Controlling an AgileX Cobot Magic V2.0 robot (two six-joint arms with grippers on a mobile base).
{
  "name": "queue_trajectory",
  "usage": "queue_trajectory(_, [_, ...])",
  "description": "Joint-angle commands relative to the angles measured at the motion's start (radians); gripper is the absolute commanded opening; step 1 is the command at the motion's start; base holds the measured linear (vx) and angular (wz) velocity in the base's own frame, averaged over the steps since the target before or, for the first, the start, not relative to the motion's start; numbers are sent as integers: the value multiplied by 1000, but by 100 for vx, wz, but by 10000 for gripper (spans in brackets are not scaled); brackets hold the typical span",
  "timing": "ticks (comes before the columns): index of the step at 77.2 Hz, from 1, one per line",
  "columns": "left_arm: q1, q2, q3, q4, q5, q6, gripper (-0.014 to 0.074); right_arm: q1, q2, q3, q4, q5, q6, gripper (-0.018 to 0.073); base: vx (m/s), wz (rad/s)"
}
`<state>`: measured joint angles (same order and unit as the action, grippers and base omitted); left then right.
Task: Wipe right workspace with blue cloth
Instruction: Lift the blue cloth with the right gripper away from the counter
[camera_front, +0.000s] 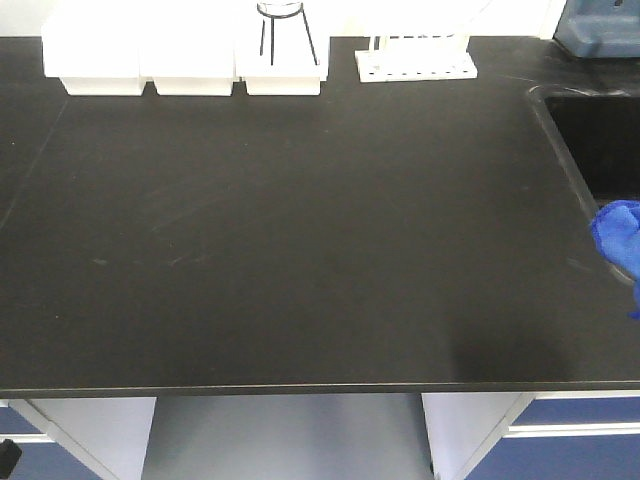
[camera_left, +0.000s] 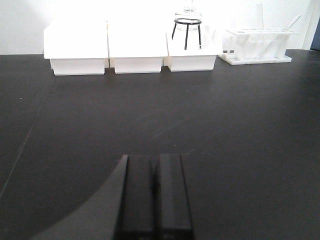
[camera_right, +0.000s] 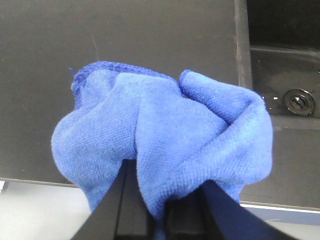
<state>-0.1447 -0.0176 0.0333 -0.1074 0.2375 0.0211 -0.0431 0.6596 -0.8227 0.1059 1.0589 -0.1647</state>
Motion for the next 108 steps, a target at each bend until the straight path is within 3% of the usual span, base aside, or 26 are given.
queue_trajectory(1, [-6, 0, -25, -2, -77, 2, -6, -1, -1, -27, 2, -68, -3, -4, 0, 1])
queue_trajectory(62, [-6, 0, -25, -3, -77, 2, -6, -1, -1, -27, 2, -68, -3, -4, -11, -2])
queue_trajectory(108, [-6, 0, -25, -3, -77, 2, -6, -1, -1, -27, 2, -68, -3, -4, -19, -44])
